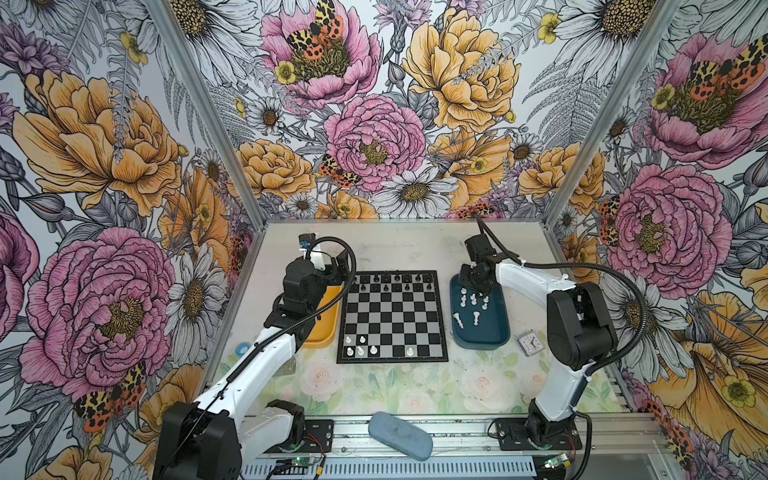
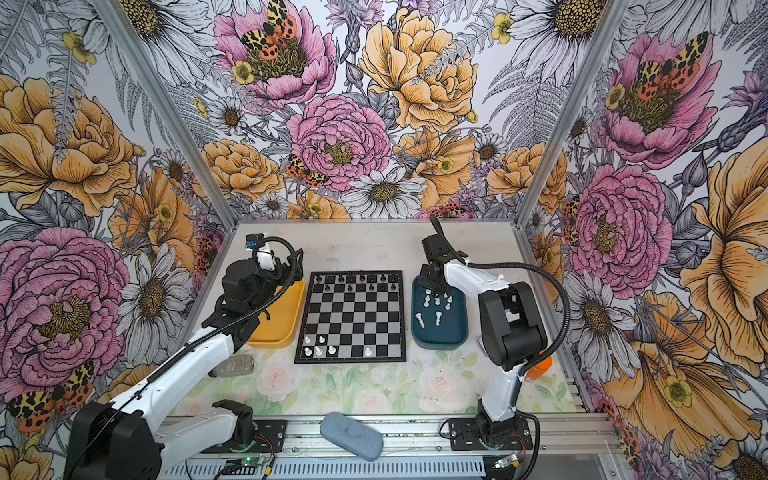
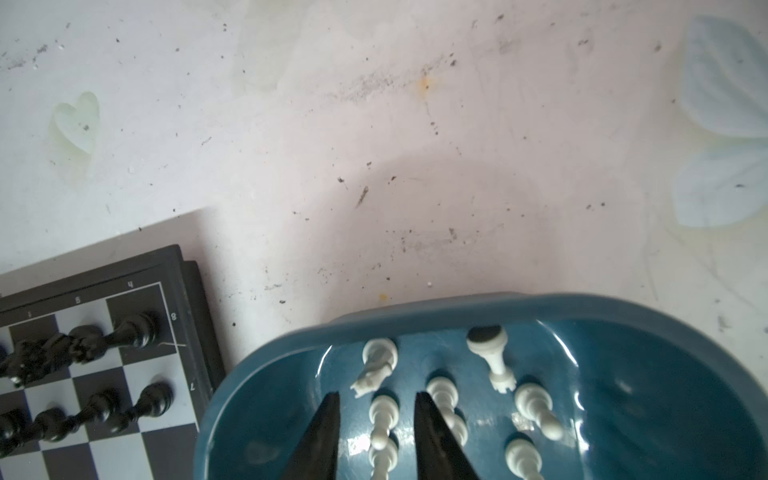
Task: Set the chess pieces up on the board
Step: 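Lower the right gripper into the teal tray and grasp a white pawn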
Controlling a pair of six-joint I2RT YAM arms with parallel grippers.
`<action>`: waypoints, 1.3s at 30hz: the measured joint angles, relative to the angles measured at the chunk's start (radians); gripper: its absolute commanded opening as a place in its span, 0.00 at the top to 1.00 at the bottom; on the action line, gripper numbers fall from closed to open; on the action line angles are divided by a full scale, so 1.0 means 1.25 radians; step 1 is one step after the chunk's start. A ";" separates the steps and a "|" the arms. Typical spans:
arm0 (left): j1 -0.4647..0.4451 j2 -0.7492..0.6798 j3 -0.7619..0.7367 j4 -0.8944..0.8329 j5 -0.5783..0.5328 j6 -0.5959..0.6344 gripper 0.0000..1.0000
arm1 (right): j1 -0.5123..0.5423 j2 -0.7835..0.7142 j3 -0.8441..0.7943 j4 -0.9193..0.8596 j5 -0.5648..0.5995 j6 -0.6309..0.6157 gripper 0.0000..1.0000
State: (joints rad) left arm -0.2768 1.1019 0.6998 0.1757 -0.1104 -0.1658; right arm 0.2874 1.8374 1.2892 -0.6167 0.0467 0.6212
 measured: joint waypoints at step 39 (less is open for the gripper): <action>0.000 0.006 0.000 0.000 0.000 0.000 0.11 | 0.000 0.045 0.019 0.003 -0.014 0.015 0.68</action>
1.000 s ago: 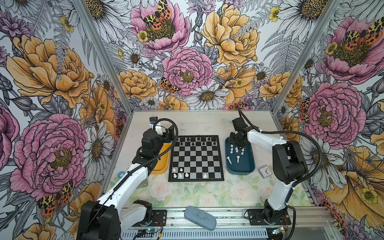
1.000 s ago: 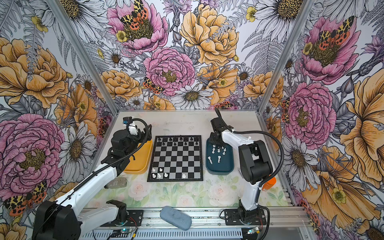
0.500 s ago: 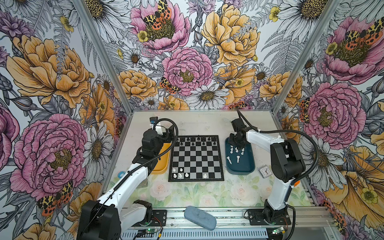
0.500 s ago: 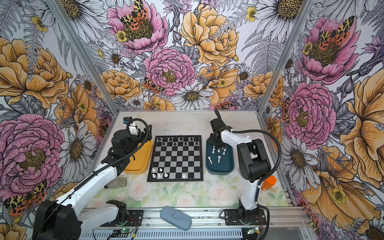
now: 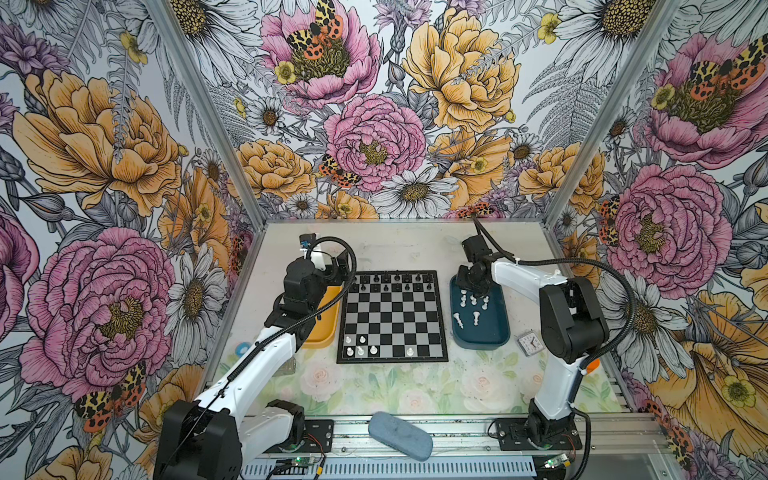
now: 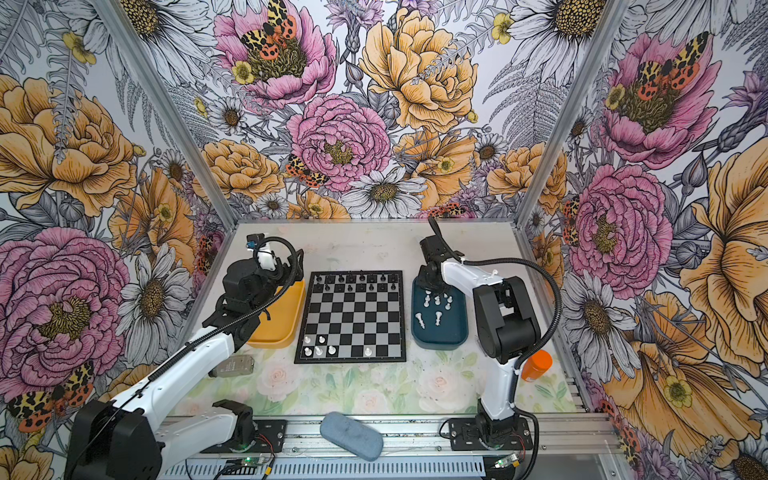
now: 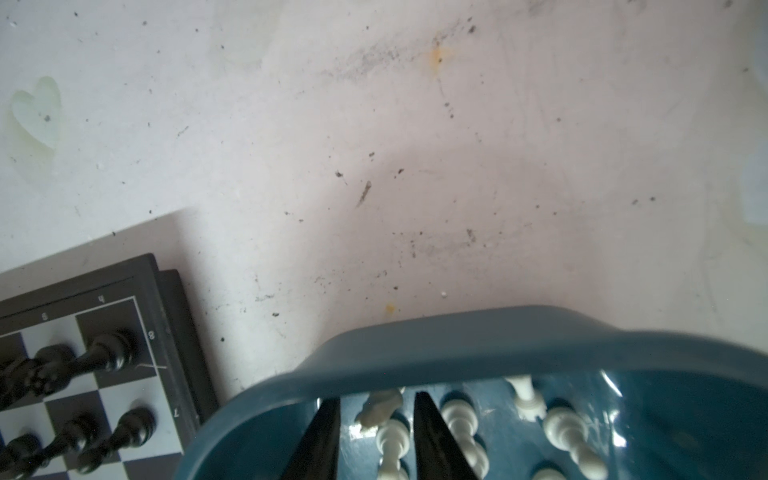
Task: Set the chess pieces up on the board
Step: 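Lower the right gripper into the teal tray and grasp a white pawn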
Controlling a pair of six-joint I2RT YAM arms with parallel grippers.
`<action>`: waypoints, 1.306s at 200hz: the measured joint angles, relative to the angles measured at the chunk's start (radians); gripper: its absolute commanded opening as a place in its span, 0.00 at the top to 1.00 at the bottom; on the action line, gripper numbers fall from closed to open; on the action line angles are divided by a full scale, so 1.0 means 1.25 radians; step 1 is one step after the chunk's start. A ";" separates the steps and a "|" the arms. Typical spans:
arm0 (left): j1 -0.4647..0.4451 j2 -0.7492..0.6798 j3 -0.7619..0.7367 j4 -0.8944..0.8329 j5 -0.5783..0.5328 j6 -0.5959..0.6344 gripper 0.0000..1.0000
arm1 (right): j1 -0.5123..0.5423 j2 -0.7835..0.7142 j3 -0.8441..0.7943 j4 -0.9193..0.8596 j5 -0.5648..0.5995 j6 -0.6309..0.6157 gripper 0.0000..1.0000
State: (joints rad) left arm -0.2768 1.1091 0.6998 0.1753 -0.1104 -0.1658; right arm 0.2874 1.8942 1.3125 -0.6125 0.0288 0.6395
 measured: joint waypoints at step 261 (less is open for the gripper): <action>0.000 0.000 0.000 0.000 0.000 0.006 0.10 | 0.000 0.015 0.000 0.002 -0.007 0.009 0.79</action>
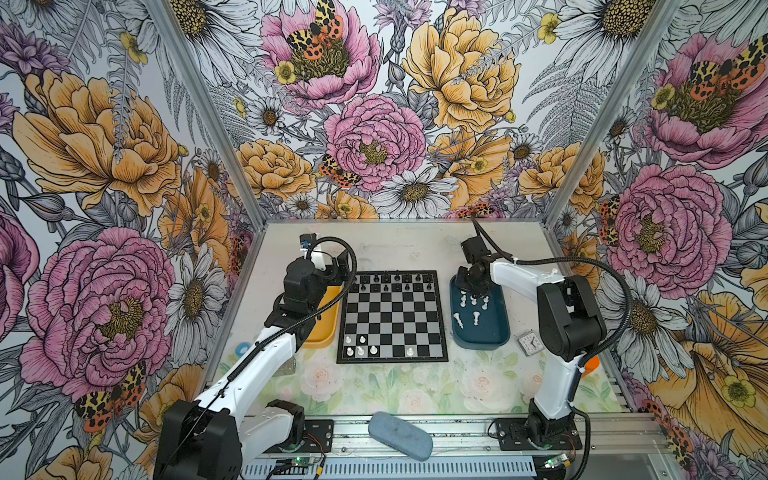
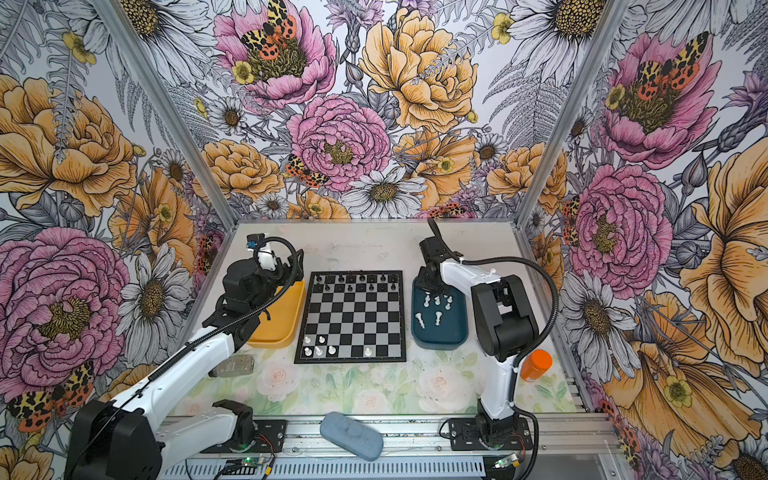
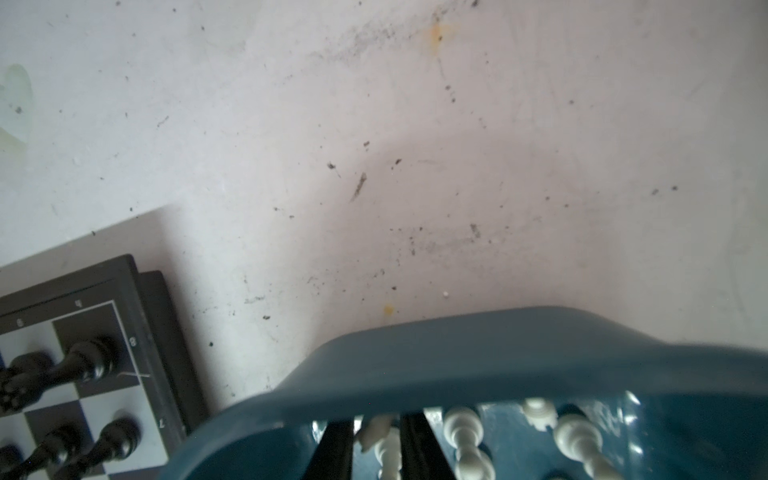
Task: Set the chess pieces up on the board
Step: 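Lower the right gripper into the teal tray and grasp a white pawn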
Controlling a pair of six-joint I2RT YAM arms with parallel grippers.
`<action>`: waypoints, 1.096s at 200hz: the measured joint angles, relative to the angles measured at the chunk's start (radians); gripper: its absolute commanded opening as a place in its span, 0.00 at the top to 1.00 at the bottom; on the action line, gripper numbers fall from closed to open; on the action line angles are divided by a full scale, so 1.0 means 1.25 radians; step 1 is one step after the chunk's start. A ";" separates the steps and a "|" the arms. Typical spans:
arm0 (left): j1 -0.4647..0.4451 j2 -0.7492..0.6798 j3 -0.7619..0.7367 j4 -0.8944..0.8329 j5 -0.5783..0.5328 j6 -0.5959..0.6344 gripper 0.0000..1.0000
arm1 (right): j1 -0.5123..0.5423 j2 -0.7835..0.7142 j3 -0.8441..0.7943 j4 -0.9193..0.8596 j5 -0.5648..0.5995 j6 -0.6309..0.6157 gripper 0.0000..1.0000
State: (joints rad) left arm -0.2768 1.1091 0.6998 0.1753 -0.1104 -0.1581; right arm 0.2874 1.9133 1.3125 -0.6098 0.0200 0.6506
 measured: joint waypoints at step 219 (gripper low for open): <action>0.000 0.000 0.000 0.000 0.000 0.000 0.10 | 0.000 0.000 0.006 -0.011 -0.013 -0.009 1.00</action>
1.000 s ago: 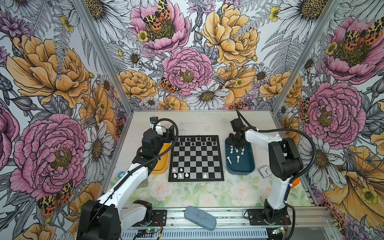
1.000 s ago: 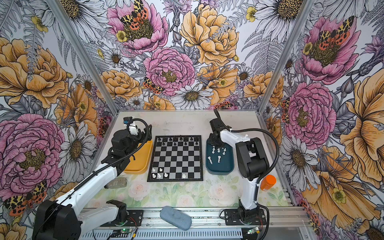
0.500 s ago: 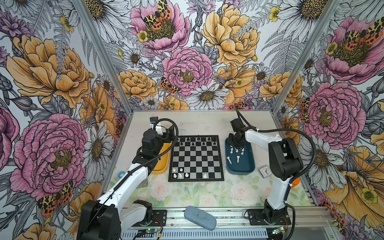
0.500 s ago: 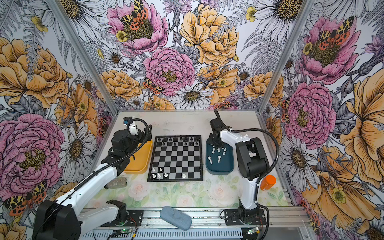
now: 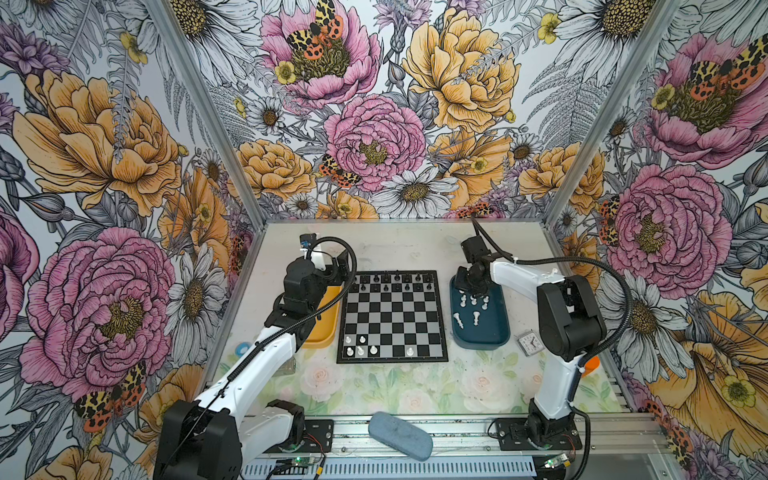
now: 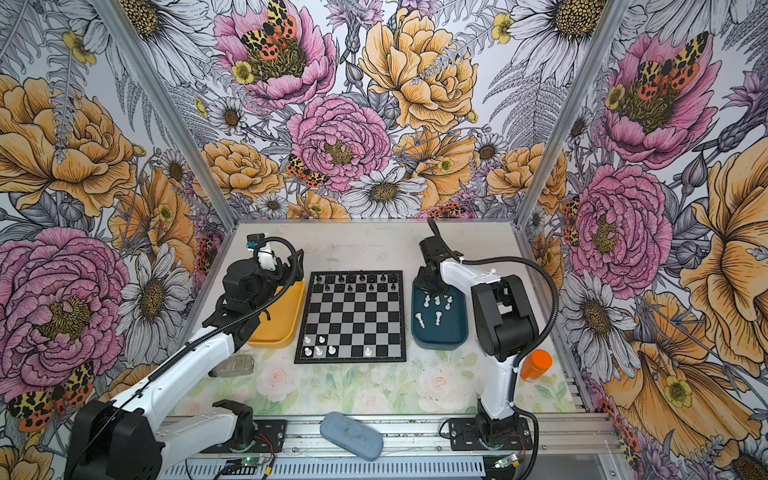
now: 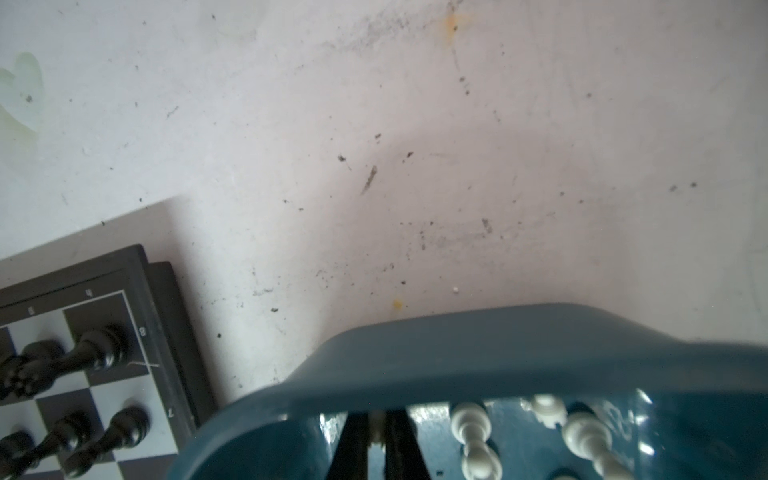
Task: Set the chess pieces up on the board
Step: 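Lower the right gripper into the teal tray and grasp a white pawn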
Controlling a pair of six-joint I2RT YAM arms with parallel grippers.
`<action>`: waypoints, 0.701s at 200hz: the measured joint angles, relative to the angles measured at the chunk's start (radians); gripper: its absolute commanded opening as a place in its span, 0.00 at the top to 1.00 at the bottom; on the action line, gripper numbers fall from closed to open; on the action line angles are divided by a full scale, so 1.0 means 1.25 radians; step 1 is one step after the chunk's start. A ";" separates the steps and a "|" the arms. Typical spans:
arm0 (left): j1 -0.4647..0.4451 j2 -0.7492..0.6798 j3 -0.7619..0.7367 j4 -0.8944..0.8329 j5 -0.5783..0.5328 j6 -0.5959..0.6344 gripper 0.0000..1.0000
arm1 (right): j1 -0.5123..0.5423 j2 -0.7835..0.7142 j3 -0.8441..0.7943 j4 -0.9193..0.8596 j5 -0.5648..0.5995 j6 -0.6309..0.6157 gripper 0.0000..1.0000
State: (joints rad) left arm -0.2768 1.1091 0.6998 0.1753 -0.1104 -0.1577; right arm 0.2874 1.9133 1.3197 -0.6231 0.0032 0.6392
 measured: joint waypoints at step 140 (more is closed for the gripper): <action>0.000 -0.006 -0.001 0.000 0.000 0.000 0.10 | 0.037 -0.094 0.067 -0.165 0.028 -0.062 1.00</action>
State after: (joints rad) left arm -0.2768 1.1011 0.6991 0.1753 -0.1104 -0.1577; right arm 0.3340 1.7954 1.4033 -0.8291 0.0383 0.5621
